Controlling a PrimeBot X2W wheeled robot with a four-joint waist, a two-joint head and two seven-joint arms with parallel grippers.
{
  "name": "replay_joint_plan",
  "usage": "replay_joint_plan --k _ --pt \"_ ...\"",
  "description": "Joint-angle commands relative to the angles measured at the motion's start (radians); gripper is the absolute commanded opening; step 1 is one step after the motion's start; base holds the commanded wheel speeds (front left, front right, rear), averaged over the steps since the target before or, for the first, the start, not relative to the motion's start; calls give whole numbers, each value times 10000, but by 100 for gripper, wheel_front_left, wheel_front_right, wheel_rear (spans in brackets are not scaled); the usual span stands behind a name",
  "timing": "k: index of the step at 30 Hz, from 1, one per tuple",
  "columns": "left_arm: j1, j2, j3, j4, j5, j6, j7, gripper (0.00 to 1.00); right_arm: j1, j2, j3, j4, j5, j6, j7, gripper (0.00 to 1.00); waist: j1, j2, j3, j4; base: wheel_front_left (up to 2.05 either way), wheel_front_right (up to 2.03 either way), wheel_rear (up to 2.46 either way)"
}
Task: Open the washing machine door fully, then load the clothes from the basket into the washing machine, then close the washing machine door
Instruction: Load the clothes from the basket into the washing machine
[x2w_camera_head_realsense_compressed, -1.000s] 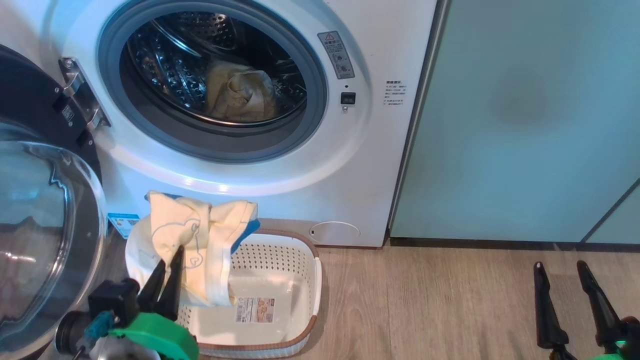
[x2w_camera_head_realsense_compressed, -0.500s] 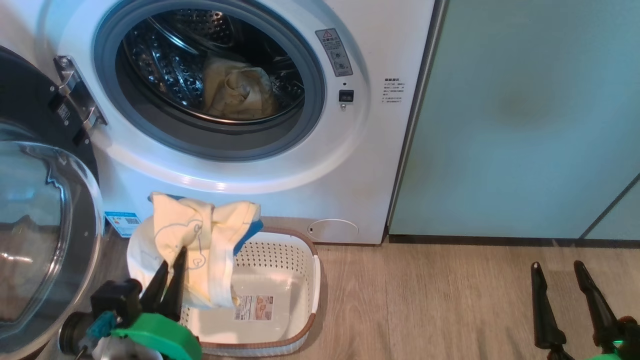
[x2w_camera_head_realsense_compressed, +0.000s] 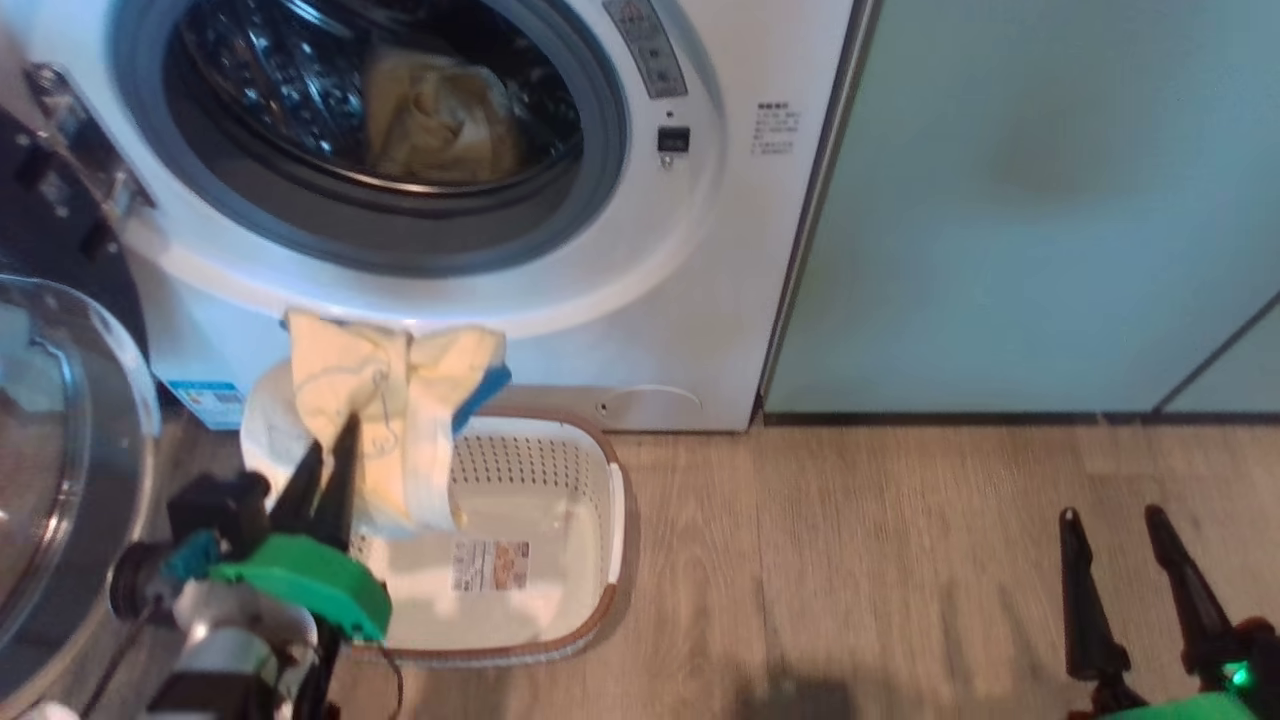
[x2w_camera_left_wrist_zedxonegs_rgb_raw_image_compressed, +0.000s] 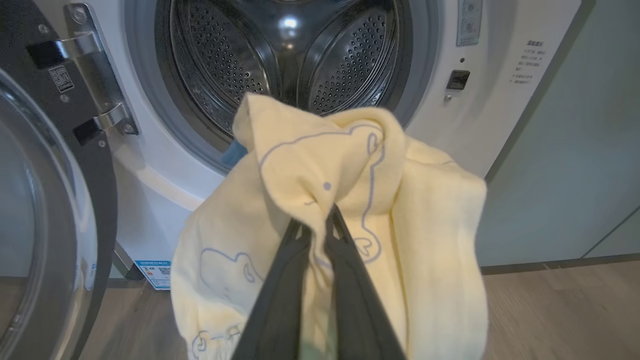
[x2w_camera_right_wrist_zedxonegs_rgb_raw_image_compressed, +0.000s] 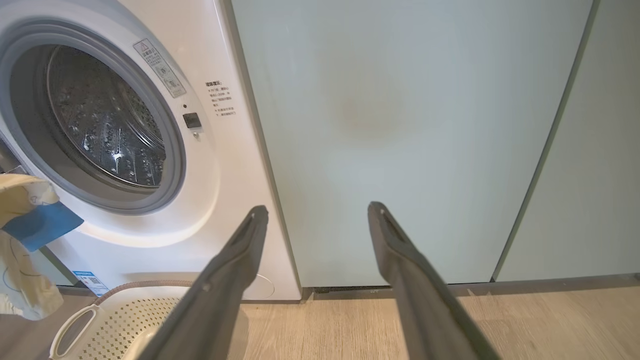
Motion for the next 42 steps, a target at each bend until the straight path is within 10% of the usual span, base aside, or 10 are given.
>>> replay_joint_plan --k 1,17,42 --pt "-816 376 550 -185 -38 -30 -14 0 -639 -154 239 -339 81 8 -96 100 0 -1 475 -180 0 0 0" --pt "-4964 1455 986 1532 -511 -524 1139 0 -2140 -154 342 -163 916 8 -416 100 0 -1 3746 -1183 0 0 0" --pt "-10959 5219 1312 2371 -921 -1369 6150 0 -3268 -154 1157 -116 3257 8 -422 100 0 -1 6460 -3623 0 0 0"
